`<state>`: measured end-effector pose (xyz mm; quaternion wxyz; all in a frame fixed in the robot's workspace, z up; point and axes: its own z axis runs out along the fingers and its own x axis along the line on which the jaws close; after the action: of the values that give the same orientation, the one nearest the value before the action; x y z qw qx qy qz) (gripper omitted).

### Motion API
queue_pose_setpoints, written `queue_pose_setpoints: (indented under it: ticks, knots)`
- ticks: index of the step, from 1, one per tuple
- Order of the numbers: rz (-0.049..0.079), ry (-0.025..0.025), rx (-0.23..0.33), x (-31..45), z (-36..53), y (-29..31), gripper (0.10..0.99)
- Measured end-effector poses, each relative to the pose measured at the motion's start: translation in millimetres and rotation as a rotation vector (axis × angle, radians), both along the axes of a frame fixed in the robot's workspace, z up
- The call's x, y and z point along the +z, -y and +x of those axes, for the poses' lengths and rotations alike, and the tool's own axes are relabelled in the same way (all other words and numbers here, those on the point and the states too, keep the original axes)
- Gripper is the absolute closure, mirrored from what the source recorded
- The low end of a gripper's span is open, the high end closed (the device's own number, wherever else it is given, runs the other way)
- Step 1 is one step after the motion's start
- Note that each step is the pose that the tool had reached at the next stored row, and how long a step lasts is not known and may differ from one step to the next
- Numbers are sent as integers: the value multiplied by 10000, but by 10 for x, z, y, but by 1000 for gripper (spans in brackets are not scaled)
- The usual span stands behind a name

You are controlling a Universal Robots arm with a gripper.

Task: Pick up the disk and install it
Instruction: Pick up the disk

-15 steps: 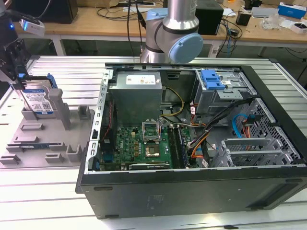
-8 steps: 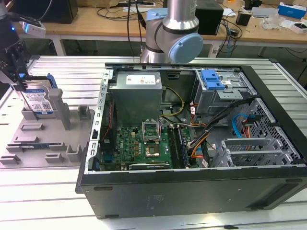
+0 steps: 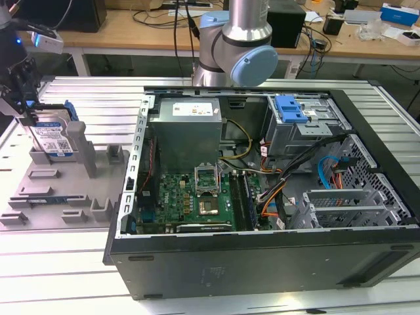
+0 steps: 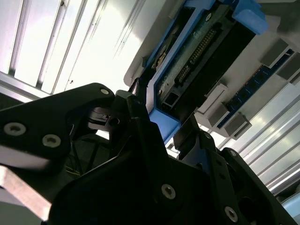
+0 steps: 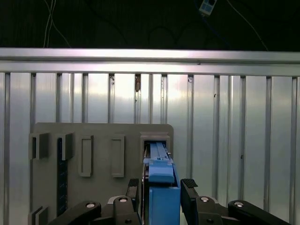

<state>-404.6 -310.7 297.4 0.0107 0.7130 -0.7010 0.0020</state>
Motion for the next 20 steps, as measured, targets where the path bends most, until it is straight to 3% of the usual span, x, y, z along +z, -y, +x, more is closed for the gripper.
queue_pose_setpoints:
  ticks: [4,8,20]
  knots:
    - [0,0,0,-8,0,0,604]
    - [-1,-1,0,-15,0,0,718]
    - [0,0,-5,-19,0,5,718]
